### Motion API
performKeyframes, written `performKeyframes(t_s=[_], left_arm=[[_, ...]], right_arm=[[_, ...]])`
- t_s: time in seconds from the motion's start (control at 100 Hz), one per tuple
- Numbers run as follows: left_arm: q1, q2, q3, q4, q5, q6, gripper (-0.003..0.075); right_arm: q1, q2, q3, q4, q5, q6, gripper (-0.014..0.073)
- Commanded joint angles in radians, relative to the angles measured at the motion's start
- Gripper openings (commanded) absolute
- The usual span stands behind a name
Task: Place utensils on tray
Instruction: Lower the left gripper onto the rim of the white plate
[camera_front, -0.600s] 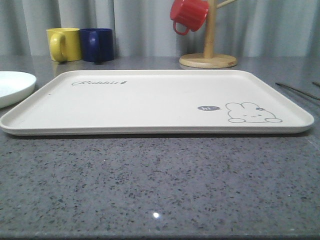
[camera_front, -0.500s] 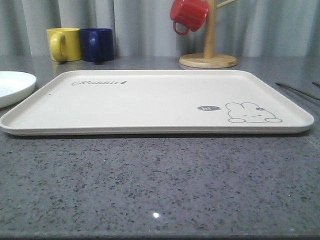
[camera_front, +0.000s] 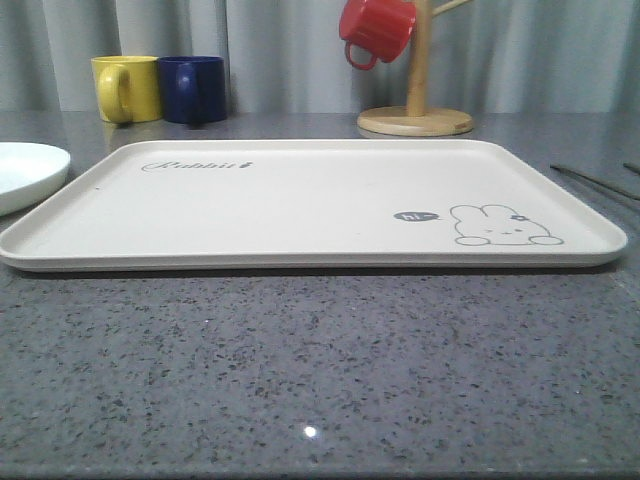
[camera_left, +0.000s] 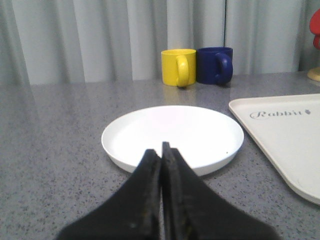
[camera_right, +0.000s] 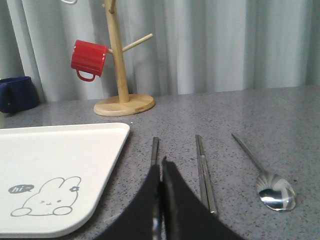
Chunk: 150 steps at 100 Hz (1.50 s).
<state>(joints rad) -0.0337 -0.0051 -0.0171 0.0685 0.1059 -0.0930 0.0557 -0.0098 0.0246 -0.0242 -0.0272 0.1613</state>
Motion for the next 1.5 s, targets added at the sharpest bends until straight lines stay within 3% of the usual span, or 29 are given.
performKeyframes(t_s=[0.0,0.56,1.06,1.2,1.37,1.49], left_arm=[[0.001,0.012,-0.106,-0.048,0.022,-0.001,-0.0019],[0.001,0.570,-0.777,-0.010,0.574,-0.001,-0.0019],[0.001,0.783,-0.832,-0.007,0.657,-0.001,-0.0006],[0.001,0.783,-0.830,-0.007,0.678,0.000,0.0155],[0.001,0.783,-0.830,-0.007,0.688,0.000,0.0482],[0.001,0.783,-0.830,-0.018,0.684,-0.001,0.0534]], right_arm=[[-0.008,-0.014,0.002,0.001,-0.088,-0.007,-0.0068],[-0.008,-0.014,0.002,0.001,-0.088,-0.007,-0.0068],[-0.008,-0.014,0.002,0.001,-0.088,-0.007,-0.0068],[-0.008,-0.014,0.002,0.001,-0.088,-0.007,-0.0068],[-0.008,-0.014,0.002,0.001,-0.088,-0.007,-0.0068],[-0.008,-0.014,0.002,0.001,-0.088,-0.007,-0.0068]])
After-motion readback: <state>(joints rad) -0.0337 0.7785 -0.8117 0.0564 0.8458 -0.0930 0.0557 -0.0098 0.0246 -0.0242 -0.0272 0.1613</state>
